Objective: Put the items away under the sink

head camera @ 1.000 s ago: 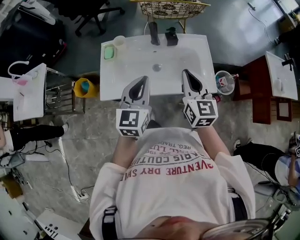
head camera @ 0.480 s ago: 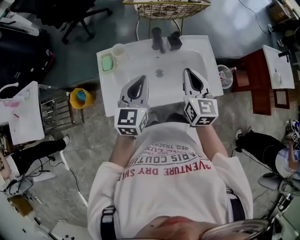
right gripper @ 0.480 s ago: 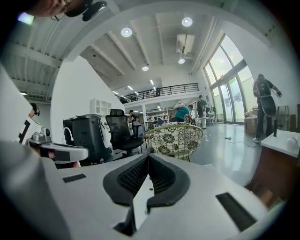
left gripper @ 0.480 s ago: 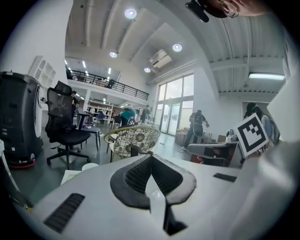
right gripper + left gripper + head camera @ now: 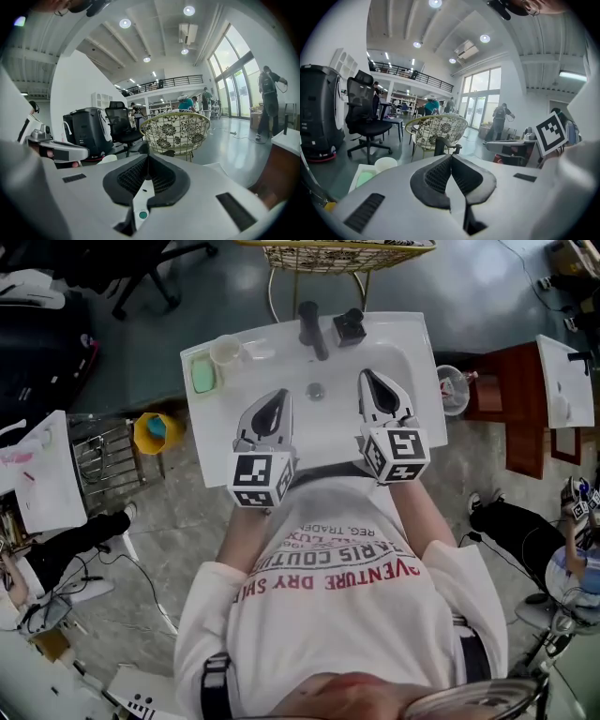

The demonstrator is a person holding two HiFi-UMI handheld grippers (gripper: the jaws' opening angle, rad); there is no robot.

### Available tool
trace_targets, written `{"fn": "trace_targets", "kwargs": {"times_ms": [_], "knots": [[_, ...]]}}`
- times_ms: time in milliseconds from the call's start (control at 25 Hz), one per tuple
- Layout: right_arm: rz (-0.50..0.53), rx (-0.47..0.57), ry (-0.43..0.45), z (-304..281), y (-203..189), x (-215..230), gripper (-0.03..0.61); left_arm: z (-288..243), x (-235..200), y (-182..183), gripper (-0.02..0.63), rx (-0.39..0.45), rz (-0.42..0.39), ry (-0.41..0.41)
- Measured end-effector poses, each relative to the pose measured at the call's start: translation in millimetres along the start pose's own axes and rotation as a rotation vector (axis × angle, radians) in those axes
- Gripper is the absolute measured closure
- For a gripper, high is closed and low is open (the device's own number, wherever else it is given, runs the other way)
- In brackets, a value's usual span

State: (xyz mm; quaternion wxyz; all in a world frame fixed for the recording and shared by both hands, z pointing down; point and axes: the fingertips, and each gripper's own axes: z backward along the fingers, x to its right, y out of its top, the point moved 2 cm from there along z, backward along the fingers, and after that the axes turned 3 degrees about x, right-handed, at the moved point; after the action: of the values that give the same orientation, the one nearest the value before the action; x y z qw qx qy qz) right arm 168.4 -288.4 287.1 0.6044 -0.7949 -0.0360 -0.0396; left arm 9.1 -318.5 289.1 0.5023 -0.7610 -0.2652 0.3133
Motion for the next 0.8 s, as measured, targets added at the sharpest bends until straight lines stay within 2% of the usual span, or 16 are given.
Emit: {"fn": "trace_targets", "kwargs": {"times_ms": [280, 360, 440, 560, 800], "knots": [[0.026, -0.041, -0.010, -47.4, -28.4, 34.8, 0.541, -48.9, -7.2, -17.6, 0.591, -0.049, 0.020, 0.021], [0.038, -0.037, -0.018, -62.6, -38.2, 41.6, 0.391, -57.1, -13.1, -25.6, 0.591, -0.064, 0.036, 0.029], [0.063, -0.027, -0.036, -79.2, -48.2, 49.4, 0.324, -64.5, -20.0, -33.7, 0.591, -0.081, 0.050, 0.037], [0.073, -0.037, -0.050, -102.0, -67.0, 63.5, 0.267, -74.6, -25.1, -46.6, 0.591, -0.114, 0.069, 0.048], [0.029, -0.080, -0.087, -145.7, -97.6, 85.9, 0.198, -96.2, -36.9, -63.8, 0.591, -0.158, 0.083, 0.059]]}}
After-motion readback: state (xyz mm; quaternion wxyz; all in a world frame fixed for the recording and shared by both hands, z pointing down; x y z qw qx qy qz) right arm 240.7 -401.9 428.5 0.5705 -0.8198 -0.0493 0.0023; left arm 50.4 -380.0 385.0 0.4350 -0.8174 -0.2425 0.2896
